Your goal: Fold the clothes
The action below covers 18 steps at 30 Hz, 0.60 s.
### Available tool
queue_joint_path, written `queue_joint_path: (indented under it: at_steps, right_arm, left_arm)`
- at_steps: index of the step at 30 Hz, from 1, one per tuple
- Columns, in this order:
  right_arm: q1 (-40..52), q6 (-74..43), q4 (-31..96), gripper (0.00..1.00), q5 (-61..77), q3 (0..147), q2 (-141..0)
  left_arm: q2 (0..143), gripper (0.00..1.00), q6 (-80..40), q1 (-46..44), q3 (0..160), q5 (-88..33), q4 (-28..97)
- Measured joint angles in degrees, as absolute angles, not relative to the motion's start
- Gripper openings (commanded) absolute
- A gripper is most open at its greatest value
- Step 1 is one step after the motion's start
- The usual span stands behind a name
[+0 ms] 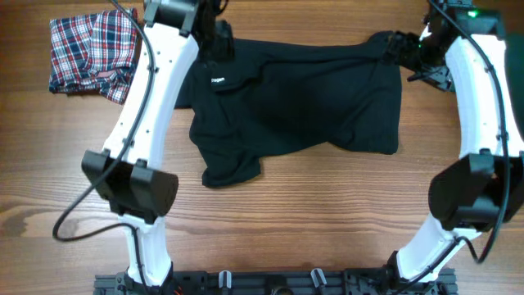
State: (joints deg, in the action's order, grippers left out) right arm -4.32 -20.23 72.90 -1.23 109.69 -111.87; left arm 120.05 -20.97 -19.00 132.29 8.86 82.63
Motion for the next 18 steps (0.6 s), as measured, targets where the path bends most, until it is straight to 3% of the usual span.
queue_joint_path:
  at_steps: [2,5,7,11,12,16,18]
  right_arm:
    - [-4.3,-19.6,74.8,0.98,-0.3,109.0,-111.7]
    - [-4.3,-19.1,72.1,0.95,0.4,104.5,-111.9]
    - [-4.3,-19.1,68.4,0.90,0.4,101.0,-112.1]
    - [-4.3,-18.1,61.1,0.39,0.4,93.6,-112.6]
    - [-4.3,-18.2,60.0,0.32,0.4,92.4,-112.7]
    - [-4.3,-18.2,53.4,0.07,0.4,88.5,-112.7]
    - [-4.3,-18.1,50.4,0.04,0.4,87.2,-112.7]
  left_arm:
    - [120.0,0.43,-22.6,-20.1,132.0,7.6,92.7]
    - [121.7,0.05,-24.0,-21.1,125.3,6.3,92.9]
    - [122.8,0.04,-25.0,-21.4,120.0,5.2,90.6]
    - [123.1,0.04,-25.2,-21.7,106.7,1.2,87.4]
    - [123.2,0.04,-25.2,-21.8,103.7,0.4,86.7]
    - [123.8,0.04,-25.4,-22.3,100.2,-1.2,84.9]
    - [123.8,0.04,-25.6,-23.0,100.0,-2.2,83.6]
